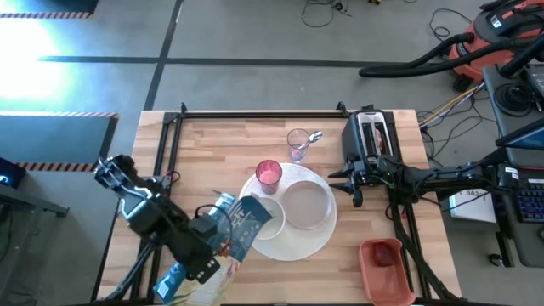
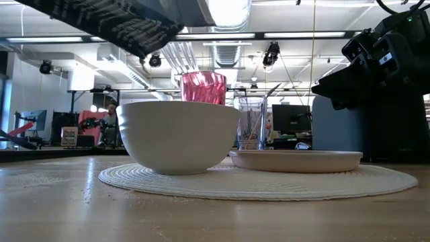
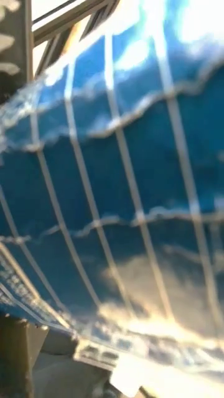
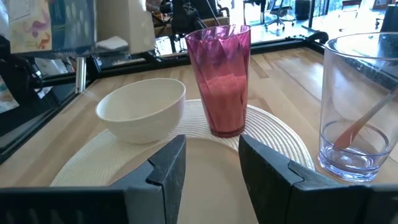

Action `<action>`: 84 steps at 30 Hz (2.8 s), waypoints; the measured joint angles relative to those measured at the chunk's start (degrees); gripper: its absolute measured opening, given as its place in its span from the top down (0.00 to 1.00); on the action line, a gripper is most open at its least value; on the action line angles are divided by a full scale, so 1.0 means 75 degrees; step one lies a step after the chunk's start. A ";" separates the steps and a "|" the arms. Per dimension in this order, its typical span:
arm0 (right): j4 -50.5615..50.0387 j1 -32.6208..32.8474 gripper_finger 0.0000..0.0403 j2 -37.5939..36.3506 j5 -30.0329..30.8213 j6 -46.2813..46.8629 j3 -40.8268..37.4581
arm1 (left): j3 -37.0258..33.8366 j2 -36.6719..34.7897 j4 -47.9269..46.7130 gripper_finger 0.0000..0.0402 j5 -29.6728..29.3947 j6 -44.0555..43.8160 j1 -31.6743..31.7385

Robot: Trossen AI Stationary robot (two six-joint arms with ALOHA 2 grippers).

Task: Arrange a breakfast setting
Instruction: Pour the cereal from the blue cereal box into the white bowl

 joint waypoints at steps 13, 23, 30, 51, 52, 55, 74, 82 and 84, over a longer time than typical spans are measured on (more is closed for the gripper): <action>-0.0002 0.0001 0.65 -0.0001 0.0003 0.0000 0.0000 | -0.0092 -0.0009 -0.0297 0.56 0.1978 0.0767 0.1551; -0.0002 -0.0001 0.65 0.0000 0.0003 0.0000 0.0000 | -0.0130 0.0030 -0.0145 0.56 0.2734 0.1171 0.2251; 0.0001 0.0002 0.65 0.0000 0.0002 0.0000 0.0000 | -0.0139 0.0242 -0.0121 0.56 0.3390 0.1294 0.2474; -0.0001 0.0002 0.65 0.0006 0.0002 0.0000 0.0000 | -0.0142 0.0564 -0.0155 0.56 0.4131 0.1490 0.3247; -0.0002 0.0002 0.65 0.0006 0.0002 0.0000 0.0000 | -0.0142 0.0562 -0.0162 0.56 0.4177 0.1489 0.3300; -0.0002 0.0002 0.65 0.0006 0.0000 0.0000 0.0003 | -0.0142 0.0570 -0.0140 0.56 0.4199 0.1559 0.3411; -0.0002 0.0002 0.65 0.0013 0.0001 0.0000 0.0000 | -0.0142 0.0574 0.0199 0.56 0.4970 0.1076 0.3547; -0.0001 0.0001 0.65 0.0015 0.0002 0.0000 0.0000 | -0.0142 0.0574 0.0293 0.56 0.5232 0.0999 0.3900; 0.0000 0.0002 0.65 0.0015 0.0000 0.0000 0.0000 | -0.0142 0.0574 0.0335 0.56 0.5433 0.0996 0.3976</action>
